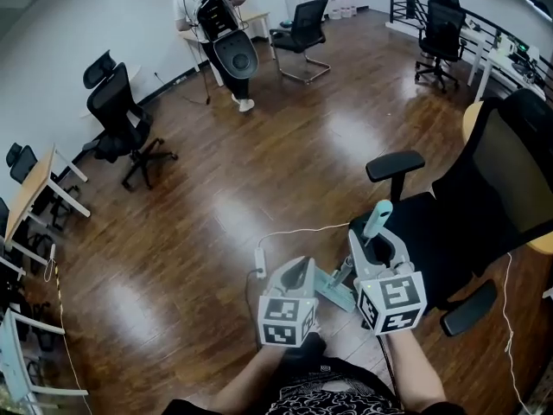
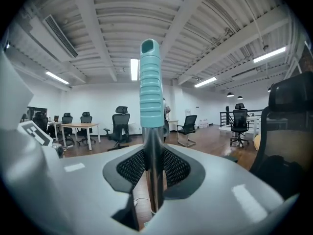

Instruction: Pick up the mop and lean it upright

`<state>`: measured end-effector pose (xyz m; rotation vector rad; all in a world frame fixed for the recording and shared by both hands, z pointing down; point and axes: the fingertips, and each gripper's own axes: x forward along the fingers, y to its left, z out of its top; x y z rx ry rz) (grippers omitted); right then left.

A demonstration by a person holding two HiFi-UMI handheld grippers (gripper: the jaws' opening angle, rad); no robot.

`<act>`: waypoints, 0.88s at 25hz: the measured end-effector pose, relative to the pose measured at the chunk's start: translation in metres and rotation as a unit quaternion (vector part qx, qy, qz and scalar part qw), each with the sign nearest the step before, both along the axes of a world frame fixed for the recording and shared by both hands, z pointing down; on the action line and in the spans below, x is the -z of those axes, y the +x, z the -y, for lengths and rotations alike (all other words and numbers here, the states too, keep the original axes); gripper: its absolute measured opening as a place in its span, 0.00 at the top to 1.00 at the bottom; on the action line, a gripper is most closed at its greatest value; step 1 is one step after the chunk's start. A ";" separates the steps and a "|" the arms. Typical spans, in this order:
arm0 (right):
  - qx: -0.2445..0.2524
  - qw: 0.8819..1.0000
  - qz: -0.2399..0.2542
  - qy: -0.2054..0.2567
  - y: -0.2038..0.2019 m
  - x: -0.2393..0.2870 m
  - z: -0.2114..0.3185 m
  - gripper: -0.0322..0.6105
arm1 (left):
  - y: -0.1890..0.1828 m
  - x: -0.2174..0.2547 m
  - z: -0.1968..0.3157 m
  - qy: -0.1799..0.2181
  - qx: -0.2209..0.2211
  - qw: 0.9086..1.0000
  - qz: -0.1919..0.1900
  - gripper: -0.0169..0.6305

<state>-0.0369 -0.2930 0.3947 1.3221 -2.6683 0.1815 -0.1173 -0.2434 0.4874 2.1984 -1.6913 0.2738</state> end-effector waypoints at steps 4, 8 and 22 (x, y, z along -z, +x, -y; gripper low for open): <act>0.018 0.999 0.011 0.033 -0.017 0.036 -0.009 0.81 | -0.009 0.004 -0.016 0.002 0.016 1.000 0.003 0.97; 0.033 0.997 0.022 0.061 -0.024 0.065 -0.020 0.81 | -0.013 0.005 -0.027 0.005 0.024 1.000 0.008 0.97; 0.044 0.995 0.033 0.086 -0.027 0.090 -0.039 0.81 | -0.012 0.019 -0.035 0.024 0.019 0.999 0.013 0.97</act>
